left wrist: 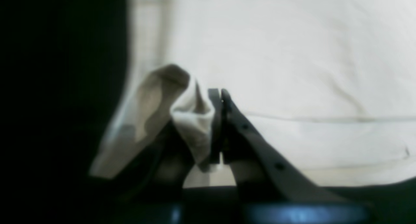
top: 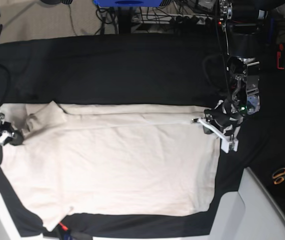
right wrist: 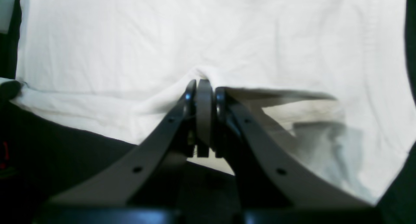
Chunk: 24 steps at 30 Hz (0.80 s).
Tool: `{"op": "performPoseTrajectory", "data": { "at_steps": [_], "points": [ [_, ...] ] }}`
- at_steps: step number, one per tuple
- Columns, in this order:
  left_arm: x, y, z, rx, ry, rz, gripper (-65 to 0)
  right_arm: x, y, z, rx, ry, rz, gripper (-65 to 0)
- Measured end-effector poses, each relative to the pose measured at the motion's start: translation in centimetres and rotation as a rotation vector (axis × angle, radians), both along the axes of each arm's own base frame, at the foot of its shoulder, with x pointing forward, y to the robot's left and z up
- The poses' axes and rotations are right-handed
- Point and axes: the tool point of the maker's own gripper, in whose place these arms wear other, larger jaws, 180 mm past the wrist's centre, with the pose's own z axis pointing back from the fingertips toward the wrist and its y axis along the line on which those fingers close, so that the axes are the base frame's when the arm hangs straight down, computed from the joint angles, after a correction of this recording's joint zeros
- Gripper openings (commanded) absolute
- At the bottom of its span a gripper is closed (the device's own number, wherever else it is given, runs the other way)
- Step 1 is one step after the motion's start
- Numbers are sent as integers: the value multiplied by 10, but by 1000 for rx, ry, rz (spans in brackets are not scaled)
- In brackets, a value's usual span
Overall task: Fold the T-shirt properly
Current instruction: 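Fold the gripped shoulder edge over onto the shirt body toward the hem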
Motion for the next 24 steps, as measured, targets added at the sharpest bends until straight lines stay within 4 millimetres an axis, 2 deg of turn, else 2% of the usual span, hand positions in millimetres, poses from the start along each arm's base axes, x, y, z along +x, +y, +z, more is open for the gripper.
{"op": "performPoseTrajectory", "data": {
  "at_steps": [5,13,18,24],
  "points": [
    [0,5,-10,1,15,18,-650,8,0,6,2,-17,-2,-645],
    [10,10,-11,-1,-13,38,-650,7,-1,5,0,-15,-2,-645],
    [29,10,3,-2,-51,39,-650,7,-5,-1,-64,-4,8,-645],
    [39,10,12,0,-76,39,-650,16,5,-4,-75,-14,18,-645]
  ]
}}
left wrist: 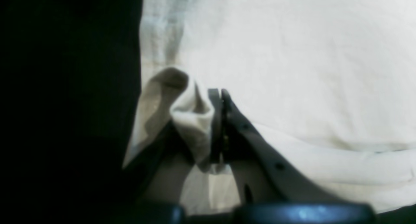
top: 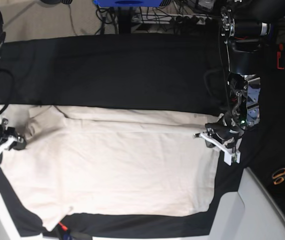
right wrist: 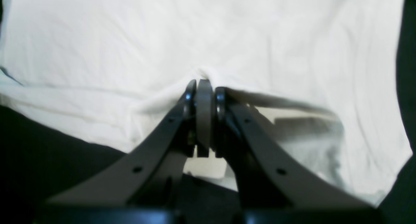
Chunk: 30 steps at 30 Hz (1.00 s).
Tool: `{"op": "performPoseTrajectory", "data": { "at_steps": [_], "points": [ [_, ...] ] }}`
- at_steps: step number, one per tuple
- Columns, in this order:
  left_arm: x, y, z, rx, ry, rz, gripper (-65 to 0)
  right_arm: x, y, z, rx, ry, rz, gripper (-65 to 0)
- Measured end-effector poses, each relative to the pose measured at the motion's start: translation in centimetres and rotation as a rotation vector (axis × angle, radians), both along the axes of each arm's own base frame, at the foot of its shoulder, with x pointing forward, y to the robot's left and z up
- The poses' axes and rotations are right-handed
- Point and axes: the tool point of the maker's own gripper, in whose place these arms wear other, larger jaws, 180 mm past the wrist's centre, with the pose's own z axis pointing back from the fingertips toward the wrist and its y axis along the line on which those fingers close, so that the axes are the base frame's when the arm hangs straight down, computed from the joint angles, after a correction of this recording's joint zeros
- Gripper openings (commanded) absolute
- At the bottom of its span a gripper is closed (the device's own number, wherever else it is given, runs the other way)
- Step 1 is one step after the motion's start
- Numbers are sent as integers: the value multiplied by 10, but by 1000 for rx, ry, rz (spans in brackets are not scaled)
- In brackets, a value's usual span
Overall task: Fold the T-shirt properly
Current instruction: 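Fold the gripped shoulder edge over onto the shirt body toward the hem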
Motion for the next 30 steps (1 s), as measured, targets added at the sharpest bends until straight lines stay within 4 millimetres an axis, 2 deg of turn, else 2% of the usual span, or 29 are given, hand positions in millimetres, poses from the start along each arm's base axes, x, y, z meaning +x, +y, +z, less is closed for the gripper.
{"op": "performPoseTrajectory", "data": {
  "at_steps": [5,16,22,30],
  "points": [
    [-1,7,-2,99,18,-39,-650,3,-4,3,-10,-17,-9,-645],
    [10,10,1,108,-21,-30,-650,9,-3,1,23,-43,-42,-645],
    [7,12,-15,92,1,-10,-650,10,-3,2,23,-52,-46,-645],
    [15,13,-9,93,-12,-9,-650,14,-5,5,25,-82,-59,-642]
  ]
}}
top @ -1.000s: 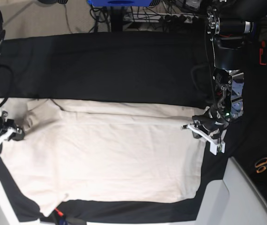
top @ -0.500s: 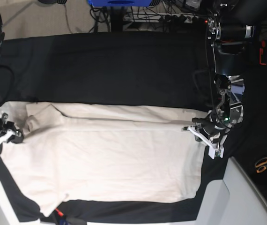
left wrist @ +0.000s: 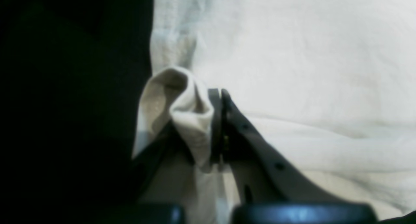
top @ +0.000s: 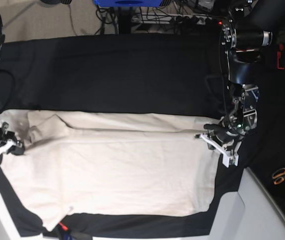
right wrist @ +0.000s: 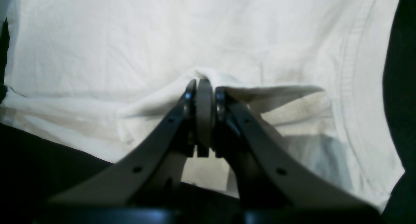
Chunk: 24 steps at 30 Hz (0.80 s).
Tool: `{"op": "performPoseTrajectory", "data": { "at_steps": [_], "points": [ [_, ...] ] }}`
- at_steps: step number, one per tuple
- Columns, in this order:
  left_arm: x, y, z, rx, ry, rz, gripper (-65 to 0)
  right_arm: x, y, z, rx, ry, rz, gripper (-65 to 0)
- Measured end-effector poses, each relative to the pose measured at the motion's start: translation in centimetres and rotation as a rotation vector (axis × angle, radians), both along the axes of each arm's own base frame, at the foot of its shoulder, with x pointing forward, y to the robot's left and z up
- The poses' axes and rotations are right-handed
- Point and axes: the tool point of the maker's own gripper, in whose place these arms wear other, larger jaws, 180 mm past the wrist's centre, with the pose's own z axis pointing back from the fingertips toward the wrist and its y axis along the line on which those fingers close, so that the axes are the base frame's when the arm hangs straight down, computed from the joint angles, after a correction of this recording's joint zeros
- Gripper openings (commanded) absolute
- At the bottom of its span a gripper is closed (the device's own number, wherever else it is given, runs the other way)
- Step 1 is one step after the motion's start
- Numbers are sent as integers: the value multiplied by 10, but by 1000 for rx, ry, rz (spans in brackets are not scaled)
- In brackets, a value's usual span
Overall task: Fold the T-shirt properly
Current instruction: 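Fold the gripped shoulder edge over onto the shirt body toward the hem, then open both grippers and raise them off the folded edge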
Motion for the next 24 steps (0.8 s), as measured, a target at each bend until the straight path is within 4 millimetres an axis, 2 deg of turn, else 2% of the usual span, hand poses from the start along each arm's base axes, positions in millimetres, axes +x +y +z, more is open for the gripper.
{"op": "performPoseTrajectory", "data": {
  "at_steps": [3,5,6,8,9,11,12,14,16,18,20,22,24],
  "points": [
    [10,-8,7,33,-12,-55,-650,5,-2,5,1,-38,-17,-635],
    [12,-16,7,56,-12,-98,-650,5,-4,6,3,-42,-23,-575],
    [12,-19,7,54,-12,-108,-650,6,-4,6,3,-42,-24,-518],
    [13,-17,9,42,-35,-89,-479,5,-4,5,3,-41,-24,-404],
    [16,-12,14,35,-66,-68,-390,5,-4,5,4,-41,-25,-338],
    [23,4,25,19,-124,-7,-240,5,-5,6,10,-46,-33,-246],
    [24,14,29,14,-137,28,-179,6,-8,8,25,-56,-58,-231],
    [24,34,40,3,-166,102,-110,3,-24,15,52,-93,-127,-236],
    [24,54,59,-2,-227,166,-77,-8,-46,21,38,-113,-189,-248],
    [17,71,76,8,-283,211,-74,-28,-63,24,20,-101,-246,-261],
    [-3,79,79,23,-265,217,-74,-52,-68,23,41,-106,-303,-267],
    [-33,79,67,11,-216,221,-74,-83,-64,10,66,-51,-362,-267],
    [-66,70,52,-32,-179,211,-74,-111,-54,-9,127,22,-412,-267]
  ]
}}
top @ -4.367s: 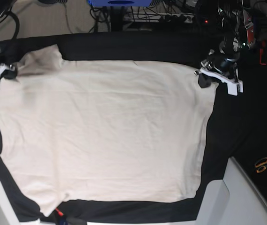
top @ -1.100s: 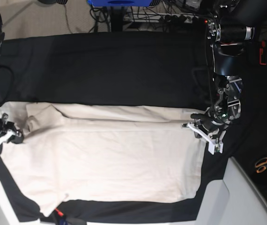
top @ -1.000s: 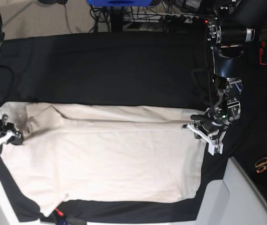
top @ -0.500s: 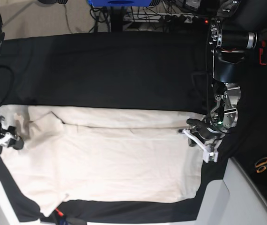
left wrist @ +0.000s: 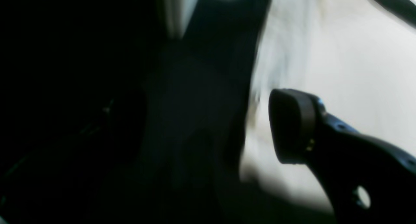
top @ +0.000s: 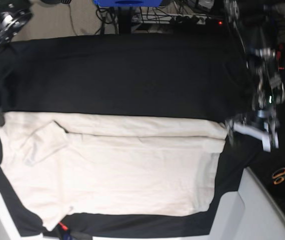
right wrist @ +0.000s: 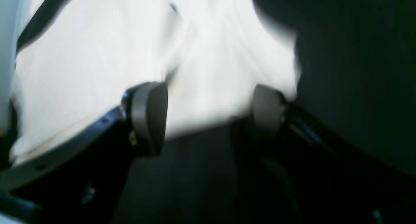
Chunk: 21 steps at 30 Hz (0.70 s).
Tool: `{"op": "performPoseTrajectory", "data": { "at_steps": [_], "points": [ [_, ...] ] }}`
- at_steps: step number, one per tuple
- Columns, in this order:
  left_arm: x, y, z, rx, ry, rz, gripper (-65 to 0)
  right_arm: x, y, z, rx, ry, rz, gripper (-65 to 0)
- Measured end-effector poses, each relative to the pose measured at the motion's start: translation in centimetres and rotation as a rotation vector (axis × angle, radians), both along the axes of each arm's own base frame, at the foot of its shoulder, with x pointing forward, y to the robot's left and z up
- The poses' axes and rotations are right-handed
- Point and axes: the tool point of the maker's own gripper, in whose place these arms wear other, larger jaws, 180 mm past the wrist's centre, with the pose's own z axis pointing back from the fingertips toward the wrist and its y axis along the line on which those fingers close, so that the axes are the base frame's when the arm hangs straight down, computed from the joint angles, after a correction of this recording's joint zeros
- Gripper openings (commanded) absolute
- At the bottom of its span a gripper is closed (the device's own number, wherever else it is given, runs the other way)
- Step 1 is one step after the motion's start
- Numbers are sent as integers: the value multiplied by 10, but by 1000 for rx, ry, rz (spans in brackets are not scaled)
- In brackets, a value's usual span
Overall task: Fold the T-shirt properly
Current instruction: 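Open both grippers and raise them off the folded edge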
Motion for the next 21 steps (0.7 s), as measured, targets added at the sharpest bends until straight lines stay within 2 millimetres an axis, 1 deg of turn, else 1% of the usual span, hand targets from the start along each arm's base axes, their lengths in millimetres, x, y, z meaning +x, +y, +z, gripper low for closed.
{"op": "performPoseTrajectory", "data": {
  "at_steps": [2,3,4,5,7,9,13,17,21],
  "points": [
    [-33,-10,-19,-46,53,-19,-76,-23,7,-18,86,42,-69,-267],
    [-46,-14,-25,-59,77,-30,-76,-33,5,-26,134,58,-140,-267],
    [-54,-14,-27,-78,83,-30,-76,-41,2,-32,172,67,-212,-266],
    [-58,-10,-25,-102,69,-12,-76,-45,2,-39,190,78,-236,-266],
    [-62,-3,-22,-128,47,18,-77,-45,10,-50,237,86,-241,-266],
    [-69,-5,-25,-155,53,25,-77,-34,12,-53,282,46,-255,-266],
    [-83,-16,-39,-187,97,20,-77,-7,4,-56,370,-20,-304,-266],
    [-83,-20,-42,-207,92,32,-77,8,-5,-60,433,-66,-369,-266],
    [-85,-30,-46,-233,93,38,-77,24,-8,-57,461,-76,-385,-267]
  ]
}}
